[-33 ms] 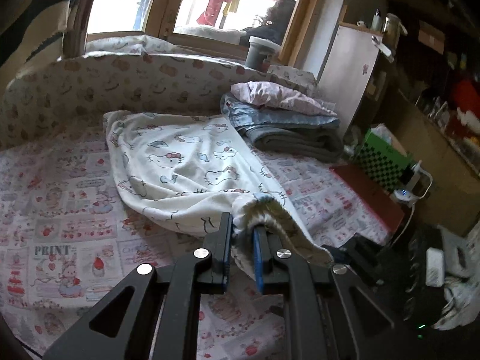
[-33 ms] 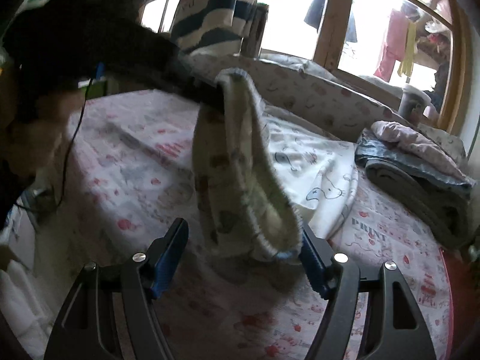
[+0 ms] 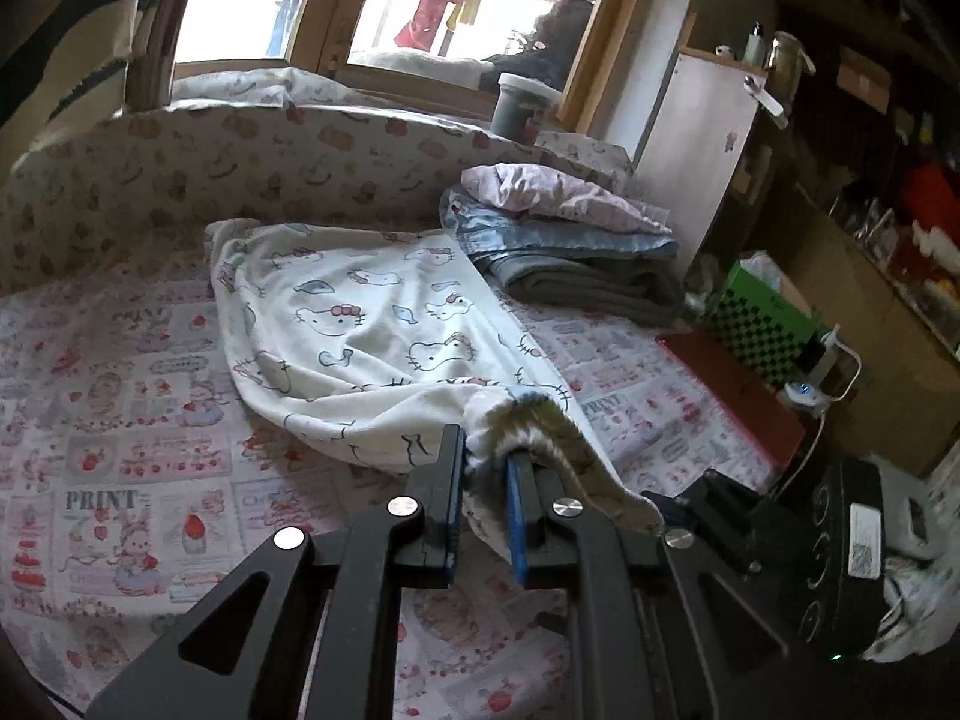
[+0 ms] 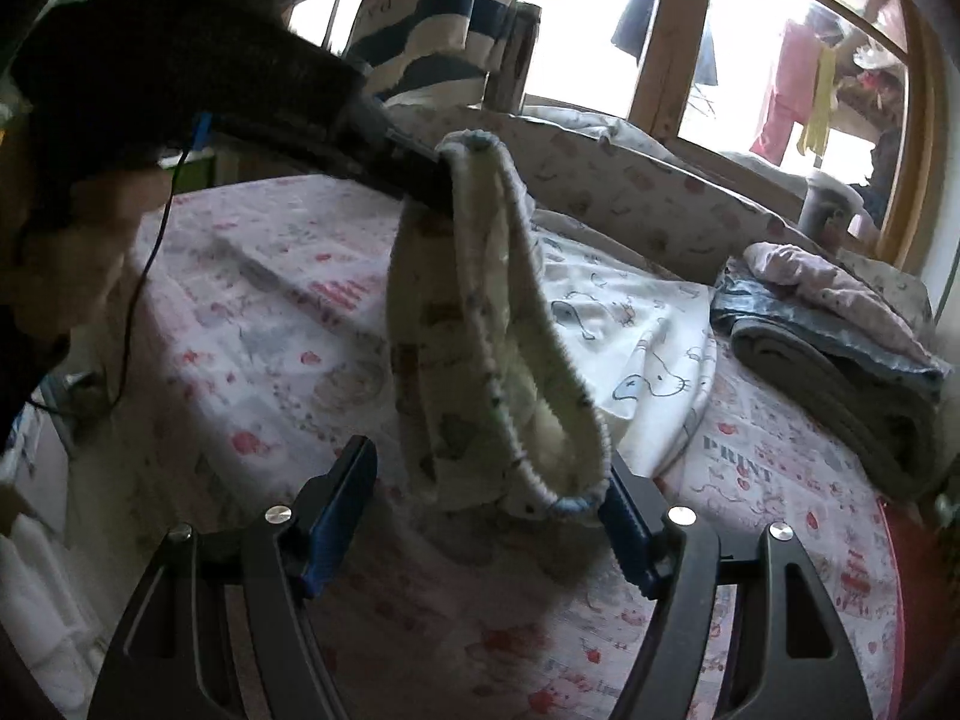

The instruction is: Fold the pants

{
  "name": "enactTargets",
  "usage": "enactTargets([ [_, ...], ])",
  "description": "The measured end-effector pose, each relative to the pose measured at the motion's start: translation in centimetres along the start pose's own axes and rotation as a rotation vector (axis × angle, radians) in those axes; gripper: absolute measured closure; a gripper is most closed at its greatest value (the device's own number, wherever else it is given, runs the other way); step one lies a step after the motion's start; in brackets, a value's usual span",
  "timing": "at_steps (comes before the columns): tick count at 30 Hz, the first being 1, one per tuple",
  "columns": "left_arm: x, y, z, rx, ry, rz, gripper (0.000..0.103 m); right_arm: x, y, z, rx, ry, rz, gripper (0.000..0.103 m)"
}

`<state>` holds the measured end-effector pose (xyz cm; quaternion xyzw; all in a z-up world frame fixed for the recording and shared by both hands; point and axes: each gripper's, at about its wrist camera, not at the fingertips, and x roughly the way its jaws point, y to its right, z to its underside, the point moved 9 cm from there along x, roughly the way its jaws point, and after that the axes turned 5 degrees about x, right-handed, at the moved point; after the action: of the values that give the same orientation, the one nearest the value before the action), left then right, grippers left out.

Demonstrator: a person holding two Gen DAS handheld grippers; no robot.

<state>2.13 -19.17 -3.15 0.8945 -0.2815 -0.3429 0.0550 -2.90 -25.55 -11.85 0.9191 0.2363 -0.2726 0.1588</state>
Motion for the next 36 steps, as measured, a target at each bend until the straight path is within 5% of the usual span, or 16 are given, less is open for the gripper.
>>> enactTargets([
  [2,-0.1,-0.2,-0.1,-0.003,0.006,-0.004,0.091,0.0,0.3,-0.1,-0.003,0.006,0.026,0.036],
  [4,-0.1,-0.4,0.1,0.006,0.008,-0.013,0.091,0.1,0.6,-0.3,-0.014,0.009,0.058,0.064],
  [6,-0.2,-0.6,0.3,0.024,0.005,-0.024,0.091,0.1,1.1,-0.6,-0.009,0.02,0.068,0.077],
  [8,-0.5,-0.8,0.6,0.061,0.009,-0.044,0.085,-0.1,1.7,-1.1,0.019,0.035,0.05,0.079],
  [11,-1.3,-1.1,1.4,0.133,0.018,-0.084,0.053,-0.4,3.0,-2.0,0.082,0.053,0.015,0.081],
  [12,-1.4,-1.2,1.7,0.151,0.026,-0.097,0.049,-0.4,3.7,-2.3,0.114,0.057,0.005,0.081],
  [19,-0.6,-0.4,3.9,0.223,-0.03,-0.005,0.047,0.2,6.0,-4.9,0.194,0.079,-0.059,0.082],
  [23,-0.7,0.0,3.6,0.266,-0.017,0.021,0.034,0.7,7.4,-6.1,0.223,0.071,-0.083,0.082],
  [29,2.0,-1.8,0.6,0.328,-0.037,-0.087,0.032,1.6,8.4,-7.6,0.217,0.073,-0.166,0.082],
  [31,3.2,-2.5,-0.5,0.3,-0.058,-0.058,0.042,1.9,8.6,-8.2,0.223,0.073,-0.196,0.082],
  [33,4.0,-2.7,-1.2,0.268,-0.083,-0.004,0.086,2.4,8.9,-9.2,0.229,0.074,-0.22,0.082],
  [36,4.9,-3.6,-2.5,0.209,-0.088,0.024,0.092,3.3,9.4,-10.7,0.221,0.065,-0.198,0.082],
])
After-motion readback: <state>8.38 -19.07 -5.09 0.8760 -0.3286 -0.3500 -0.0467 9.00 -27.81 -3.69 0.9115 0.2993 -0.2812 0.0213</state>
